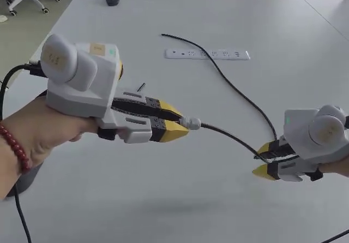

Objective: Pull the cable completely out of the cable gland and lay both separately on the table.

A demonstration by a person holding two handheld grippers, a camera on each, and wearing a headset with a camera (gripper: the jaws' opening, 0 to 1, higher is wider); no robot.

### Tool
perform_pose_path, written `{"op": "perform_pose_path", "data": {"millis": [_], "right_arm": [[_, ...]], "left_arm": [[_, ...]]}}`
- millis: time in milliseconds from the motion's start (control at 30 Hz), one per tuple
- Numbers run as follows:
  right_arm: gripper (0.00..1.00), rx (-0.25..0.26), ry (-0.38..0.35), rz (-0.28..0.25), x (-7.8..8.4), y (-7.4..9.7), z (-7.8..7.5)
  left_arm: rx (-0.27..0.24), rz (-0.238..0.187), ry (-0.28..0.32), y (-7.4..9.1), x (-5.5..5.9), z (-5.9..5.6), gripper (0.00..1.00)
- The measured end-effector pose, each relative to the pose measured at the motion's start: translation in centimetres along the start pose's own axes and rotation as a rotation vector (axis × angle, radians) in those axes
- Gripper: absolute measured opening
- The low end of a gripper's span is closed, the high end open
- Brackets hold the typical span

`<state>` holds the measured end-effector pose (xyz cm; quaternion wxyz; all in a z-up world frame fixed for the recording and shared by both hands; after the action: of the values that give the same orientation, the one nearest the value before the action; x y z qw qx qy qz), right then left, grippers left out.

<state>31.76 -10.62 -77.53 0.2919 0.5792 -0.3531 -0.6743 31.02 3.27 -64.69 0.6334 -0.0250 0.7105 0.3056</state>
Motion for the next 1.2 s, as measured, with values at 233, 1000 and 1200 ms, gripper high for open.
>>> {"op": "perform_pose_path", "data": {"millis": [233,1000,1200], "right_arm": [[0.17,-0.007,0.032,-0.072,-3.4,0.9,0.9],[0.19,0.019,0.256,-0.261,-15.4,4.9,4.6],[0.17,0.009,0.271,-0.230,-15.3,4.2,4.4]], "left_arm": [[-0.007,0.004,-0.003,0.0,0.0,0.1,0.16],[-0.013,0.020,-0.001,-0.4,0.7,-0.1,0.16],[-0.009,0.019,-0.005,-0.3,0.7,-0.2,0.16]]}}
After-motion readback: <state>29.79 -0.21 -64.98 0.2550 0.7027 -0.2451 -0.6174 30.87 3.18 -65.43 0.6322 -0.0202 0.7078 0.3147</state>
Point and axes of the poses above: the centre of the closed fingertips' face, and the gripper's own axes: y roughly backward along the fingers, z roughly to its left, x roughly out of its underside, the point moved 1 cm from there along y, roughly backward along the fingers, and after that the axes turned 13 degrees about -x, right-handed, at the moved point
